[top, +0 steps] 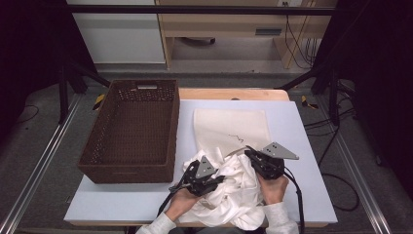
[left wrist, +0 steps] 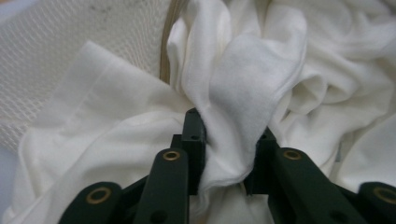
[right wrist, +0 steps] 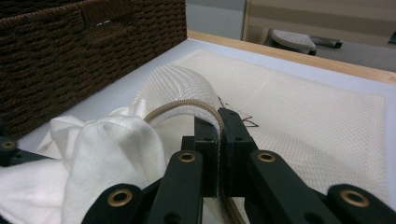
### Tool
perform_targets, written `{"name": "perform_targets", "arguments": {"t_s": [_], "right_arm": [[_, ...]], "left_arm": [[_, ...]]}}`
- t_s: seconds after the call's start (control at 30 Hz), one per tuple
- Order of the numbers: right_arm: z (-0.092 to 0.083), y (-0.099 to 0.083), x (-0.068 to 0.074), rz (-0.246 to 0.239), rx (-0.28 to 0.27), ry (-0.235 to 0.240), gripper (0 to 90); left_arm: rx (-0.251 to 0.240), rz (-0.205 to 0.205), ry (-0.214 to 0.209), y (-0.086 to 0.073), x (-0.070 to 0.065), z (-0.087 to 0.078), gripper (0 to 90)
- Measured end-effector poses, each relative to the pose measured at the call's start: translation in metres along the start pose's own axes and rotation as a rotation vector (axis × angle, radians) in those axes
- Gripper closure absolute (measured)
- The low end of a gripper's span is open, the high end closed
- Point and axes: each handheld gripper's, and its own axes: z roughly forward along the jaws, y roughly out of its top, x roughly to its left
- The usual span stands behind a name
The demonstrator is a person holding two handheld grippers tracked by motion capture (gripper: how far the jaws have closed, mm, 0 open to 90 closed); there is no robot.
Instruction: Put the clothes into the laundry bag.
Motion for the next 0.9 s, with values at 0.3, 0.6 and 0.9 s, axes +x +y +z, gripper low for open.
{"name": "perform_targets", "arguments": {"t_s": [0.3,0.6,0.9], "right_arm": [[0.000,0.001,0.001,0.006,-0.016,0.008,87.0],[-0.010,0.006,-0.004,0.027,-0.056,0.029,87.0],[-0.008,0.003,-0.004,0.024,-0.039,0.020,87.0]], "left_arm": [[-0.094,0.055,-0.040,0.046,-0.024,0.019,75.7],[0.072,0.100,0.073,0.039,-0.019,0.075,75.0],[0.045,0.039,0.042,0.038,-0.010,0.037,37.6]]}}
